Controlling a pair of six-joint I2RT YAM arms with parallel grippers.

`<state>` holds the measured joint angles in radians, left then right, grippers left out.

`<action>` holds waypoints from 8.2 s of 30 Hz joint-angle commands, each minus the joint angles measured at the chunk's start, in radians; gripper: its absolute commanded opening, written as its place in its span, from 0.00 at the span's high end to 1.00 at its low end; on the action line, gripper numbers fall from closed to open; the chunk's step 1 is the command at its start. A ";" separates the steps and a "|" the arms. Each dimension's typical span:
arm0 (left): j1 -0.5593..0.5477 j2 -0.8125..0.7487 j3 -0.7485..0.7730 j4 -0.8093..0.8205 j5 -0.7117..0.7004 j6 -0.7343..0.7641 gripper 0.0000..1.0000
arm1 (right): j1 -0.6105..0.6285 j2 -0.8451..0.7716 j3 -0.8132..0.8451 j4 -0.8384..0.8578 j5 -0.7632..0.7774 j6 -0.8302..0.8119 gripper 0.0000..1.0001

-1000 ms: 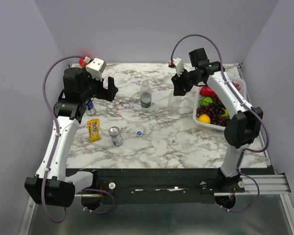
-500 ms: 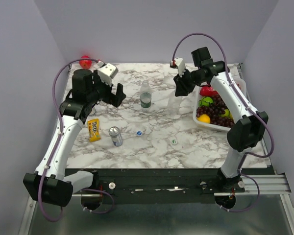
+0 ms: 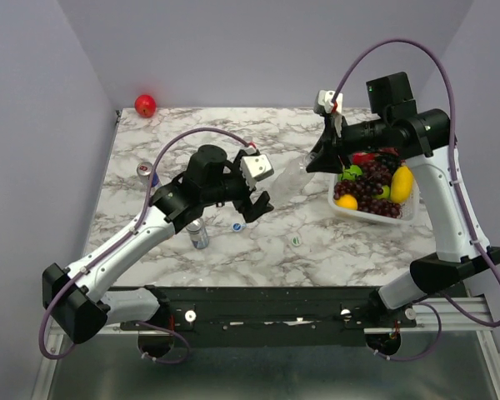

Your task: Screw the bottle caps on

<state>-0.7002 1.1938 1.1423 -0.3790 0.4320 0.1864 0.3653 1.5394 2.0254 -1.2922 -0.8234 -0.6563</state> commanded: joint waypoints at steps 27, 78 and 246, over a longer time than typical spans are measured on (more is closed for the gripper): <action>-0.064 0.118 -0.170 0.471 0.157 -0.047 0.07 | 0.078 -0.032 -0.030 -0.032 -0.169 0.044 0.87; 0.849 -0.394 -0.056 0.112 0.066 -0.347 1.00 | 0.466 0.401 -0.348 0.459 0.343 -0.312 0.37; -0.064 -0.016 -0.653 0.798 0.303 0.189 1.00 | 0.561 -0.081 -0.338 -0.052 0.302 -0.152 0.63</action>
<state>-0.7616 1.2278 0.4698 0.3206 0.7345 0.3729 0.9173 1.4410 1.7042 -1.3010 -0.4904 -0.8757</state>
